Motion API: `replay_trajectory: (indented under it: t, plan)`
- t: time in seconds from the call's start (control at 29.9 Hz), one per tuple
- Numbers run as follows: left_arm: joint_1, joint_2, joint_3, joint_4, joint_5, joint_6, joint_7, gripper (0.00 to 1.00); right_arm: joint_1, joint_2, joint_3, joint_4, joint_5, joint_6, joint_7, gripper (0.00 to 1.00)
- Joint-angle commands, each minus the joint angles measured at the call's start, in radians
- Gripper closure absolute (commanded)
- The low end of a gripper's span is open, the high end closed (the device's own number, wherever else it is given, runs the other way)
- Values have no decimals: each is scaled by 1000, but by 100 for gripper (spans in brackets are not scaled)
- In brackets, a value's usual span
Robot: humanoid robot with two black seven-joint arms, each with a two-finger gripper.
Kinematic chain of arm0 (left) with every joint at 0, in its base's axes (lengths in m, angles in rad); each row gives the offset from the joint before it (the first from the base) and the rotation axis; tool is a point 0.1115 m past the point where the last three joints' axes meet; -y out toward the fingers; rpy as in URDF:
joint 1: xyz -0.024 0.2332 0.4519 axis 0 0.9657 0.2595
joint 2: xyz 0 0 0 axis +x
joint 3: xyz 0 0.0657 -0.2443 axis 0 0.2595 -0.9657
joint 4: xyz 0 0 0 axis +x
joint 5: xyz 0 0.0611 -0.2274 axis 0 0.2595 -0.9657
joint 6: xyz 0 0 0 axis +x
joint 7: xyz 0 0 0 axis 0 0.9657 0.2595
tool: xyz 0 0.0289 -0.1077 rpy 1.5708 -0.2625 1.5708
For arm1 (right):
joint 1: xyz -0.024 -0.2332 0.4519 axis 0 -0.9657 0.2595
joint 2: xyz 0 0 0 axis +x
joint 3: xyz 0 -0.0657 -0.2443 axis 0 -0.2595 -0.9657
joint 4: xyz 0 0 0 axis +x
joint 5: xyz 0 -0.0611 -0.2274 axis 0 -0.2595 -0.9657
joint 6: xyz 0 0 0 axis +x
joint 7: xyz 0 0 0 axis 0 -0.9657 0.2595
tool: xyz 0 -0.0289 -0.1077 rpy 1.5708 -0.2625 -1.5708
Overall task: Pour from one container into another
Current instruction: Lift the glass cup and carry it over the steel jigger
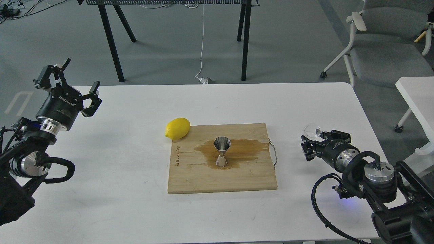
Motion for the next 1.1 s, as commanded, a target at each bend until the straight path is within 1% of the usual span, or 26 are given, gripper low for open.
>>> replay_trajectory:
  t: [0.0,0.1,0.27,0.8,1.07]
  plan:
    - [0,-2,1,0,0,0,0,2,10,-1,-2,68,-49,-8,-1,55]
    - [0,-2,-1,0,0,0,0,2,11,2,-5,105,-98,-8,-4,56]
    - [0,-2,-2,0,0,0,0,2,39,1,-69,171,-138,-6,-2,55]
    - [-2,-9,-2,0,0,0,0,2,247,1,-348,179,-231,-2,-1,55]
    - [-2,-24,2,0,0,0,0,2,335,-12,-478,180,-276,0,-8,55]
